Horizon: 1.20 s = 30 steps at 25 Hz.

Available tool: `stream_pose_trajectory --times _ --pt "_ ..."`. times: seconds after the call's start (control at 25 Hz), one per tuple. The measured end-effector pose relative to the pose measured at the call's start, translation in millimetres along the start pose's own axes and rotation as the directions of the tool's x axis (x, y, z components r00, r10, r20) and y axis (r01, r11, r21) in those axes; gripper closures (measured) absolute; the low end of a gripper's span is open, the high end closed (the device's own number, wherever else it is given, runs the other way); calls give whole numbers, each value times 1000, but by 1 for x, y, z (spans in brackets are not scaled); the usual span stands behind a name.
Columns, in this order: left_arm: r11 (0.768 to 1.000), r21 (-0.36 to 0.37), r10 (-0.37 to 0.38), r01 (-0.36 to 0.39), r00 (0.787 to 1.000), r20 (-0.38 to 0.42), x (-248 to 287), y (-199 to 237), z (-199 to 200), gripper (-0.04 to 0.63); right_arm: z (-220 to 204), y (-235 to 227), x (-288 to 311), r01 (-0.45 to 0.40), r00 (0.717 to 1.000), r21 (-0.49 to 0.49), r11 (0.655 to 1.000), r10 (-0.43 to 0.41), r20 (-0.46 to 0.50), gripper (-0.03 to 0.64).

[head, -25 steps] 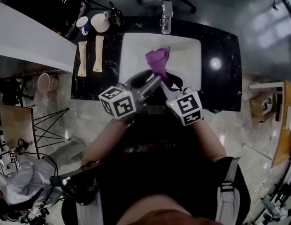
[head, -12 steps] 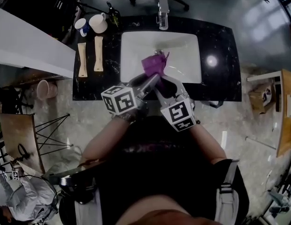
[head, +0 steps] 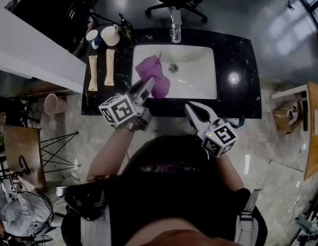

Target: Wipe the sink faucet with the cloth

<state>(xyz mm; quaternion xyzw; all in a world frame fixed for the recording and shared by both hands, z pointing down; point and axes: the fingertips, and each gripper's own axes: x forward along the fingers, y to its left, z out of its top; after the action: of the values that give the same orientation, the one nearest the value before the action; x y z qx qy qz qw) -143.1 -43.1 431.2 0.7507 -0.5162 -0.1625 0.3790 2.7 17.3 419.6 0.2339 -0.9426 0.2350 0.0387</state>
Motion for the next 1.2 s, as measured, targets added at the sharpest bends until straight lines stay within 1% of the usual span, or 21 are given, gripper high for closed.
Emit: stream_pose_trajectory --times 0.08,0.2,0.28,0.4,0.48,0.56,0.72,0.84,1.04,1.12,1.2 --pt "1000 28 6 -7 999 36 9 -7 13 513 7 -16 -18 -8 1000 59 998 7 15 606" --pt "998 55 19 -24 996 84 25 -18 27 512 15 -35 -48 -18 1000 81 997 18 -3 606" --pt "996 87 28 -37 994 110 37 -22 36 512 10 -48 -65 -14 1000 95 995 15 -9 606" --pt "990 130 35 -53 990 139 54 -26 51 512 -3 -68 -86 15 1000 158 987 -12 -16 606" --pt "989 138 34 -54 989 144 67 -26 61 512 -8 -77 -97 40 999 191 981 -39 -11 606" --pt "990 133 29 -47 990 139 83 -20 75 512 -9 -85 -105 70 997 202 977 -70 -7 606" --pt "988 151 25 -46 990 138 128 -3 116 512 -6 -103 -109 140 990 223 965 -142 -9 606" --pt "985 164 26 -49 989 142 163 14 145 512 -2 -117 -109 208 976 250 946 -216 5 606" --pt "976 199 60 -92 985 163 215 50 184 512 3 -135 -98 306 948 279 910 -319 3 606" --pt "976 200 47 -80 985 164 234 60 191 512 0 -138 -87 333 940 277 901 -341 -21 606" --pt "982 181 16 -46 986 164 253 68 196 512 -3 -139 -75 355 934 259 898 -355 -49 606"
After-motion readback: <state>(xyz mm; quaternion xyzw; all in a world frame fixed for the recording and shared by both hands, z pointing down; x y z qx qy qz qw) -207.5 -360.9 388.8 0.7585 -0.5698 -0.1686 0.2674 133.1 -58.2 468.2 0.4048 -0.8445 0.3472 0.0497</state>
